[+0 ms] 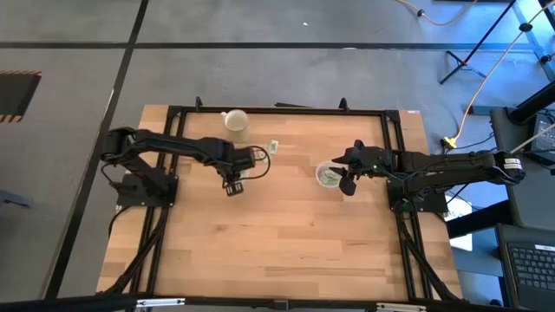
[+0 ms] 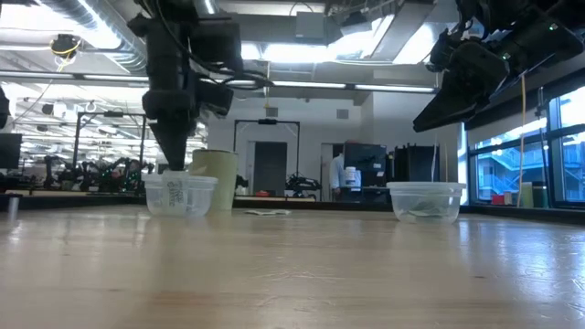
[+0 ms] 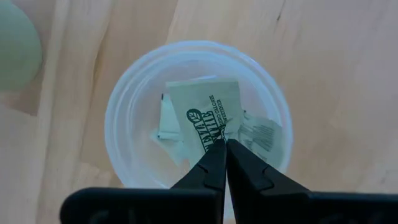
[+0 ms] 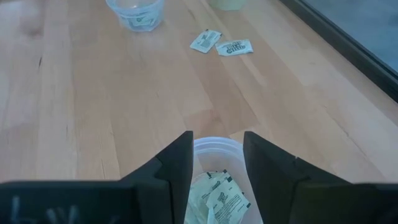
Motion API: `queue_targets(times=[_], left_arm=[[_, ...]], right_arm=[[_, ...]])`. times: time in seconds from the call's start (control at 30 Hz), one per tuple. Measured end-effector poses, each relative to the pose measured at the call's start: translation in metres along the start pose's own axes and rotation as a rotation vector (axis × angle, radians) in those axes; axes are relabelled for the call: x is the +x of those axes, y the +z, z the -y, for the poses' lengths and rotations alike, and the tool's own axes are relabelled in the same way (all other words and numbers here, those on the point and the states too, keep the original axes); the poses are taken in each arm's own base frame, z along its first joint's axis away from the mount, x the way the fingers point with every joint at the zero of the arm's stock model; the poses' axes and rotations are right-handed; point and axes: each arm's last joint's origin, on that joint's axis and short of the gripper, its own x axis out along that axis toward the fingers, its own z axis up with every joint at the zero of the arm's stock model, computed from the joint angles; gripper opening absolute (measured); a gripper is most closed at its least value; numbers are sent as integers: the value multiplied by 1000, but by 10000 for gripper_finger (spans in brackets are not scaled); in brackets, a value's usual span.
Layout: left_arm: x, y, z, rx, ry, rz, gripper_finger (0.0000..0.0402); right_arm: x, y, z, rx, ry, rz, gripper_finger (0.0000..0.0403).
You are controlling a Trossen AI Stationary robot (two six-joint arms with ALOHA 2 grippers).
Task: Pick and place Stevia / Truvia into bins
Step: Put the stevia packet into the left transparent container
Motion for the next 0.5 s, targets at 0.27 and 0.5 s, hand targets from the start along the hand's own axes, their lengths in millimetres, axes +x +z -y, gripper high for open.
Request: queue_targets(times=[0.27,0.5], left_arm=[[7,3,-4,-19,7,-17,18],[1,6,-5,-17,23,6,47]], right_arm=[[0,0,0,0,0,-2,145],[0,-1,0,-2,-2,-11,145]])
